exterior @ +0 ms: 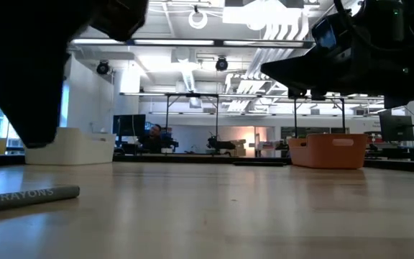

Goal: Sort crayons/erasers/pens/pencils in bins
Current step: Put the gray crayon into the orange bin

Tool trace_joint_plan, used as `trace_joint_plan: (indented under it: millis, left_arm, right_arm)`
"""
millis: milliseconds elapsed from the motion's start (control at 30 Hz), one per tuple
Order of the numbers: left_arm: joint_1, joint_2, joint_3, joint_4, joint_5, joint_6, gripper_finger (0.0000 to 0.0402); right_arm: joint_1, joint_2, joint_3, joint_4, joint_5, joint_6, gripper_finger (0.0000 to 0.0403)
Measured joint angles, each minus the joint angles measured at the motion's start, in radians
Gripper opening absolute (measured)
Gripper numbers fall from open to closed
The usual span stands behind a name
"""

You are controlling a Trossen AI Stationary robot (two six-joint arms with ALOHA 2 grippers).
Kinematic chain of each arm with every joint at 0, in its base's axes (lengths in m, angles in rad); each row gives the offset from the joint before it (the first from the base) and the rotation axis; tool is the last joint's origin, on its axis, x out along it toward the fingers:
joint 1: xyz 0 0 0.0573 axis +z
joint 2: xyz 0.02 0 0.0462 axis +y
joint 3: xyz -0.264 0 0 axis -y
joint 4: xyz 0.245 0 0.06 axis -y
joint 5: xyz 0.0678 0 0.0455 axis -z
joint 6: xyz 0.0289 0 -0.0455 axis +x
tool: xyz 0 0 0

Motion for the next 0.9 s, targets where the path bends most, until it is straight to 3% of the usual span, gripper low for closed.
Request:
trace_joint_plan:
  millis: [167,633,900]
  left_arm:
    - [0.017,0.012,-0.006,0.032,-0.002,0.021,0.0148]
    - [0.028,0.023,-0.124,0.140,0.035,0.011,0.0123]
    - [0.027,0.022,-0.139,0.149,0.028,0.097,0.0070]
  right_arm:
    - [0.002,-0.001,-0.005,-0.004,0.000,0.000,0.0000]
    - [0.002,-0.002,0.002,-0.010,0.000,0.000,0.0000]
    - [0.002,-0.002,0.002,-0.010,0.000,0.000,0.0000]
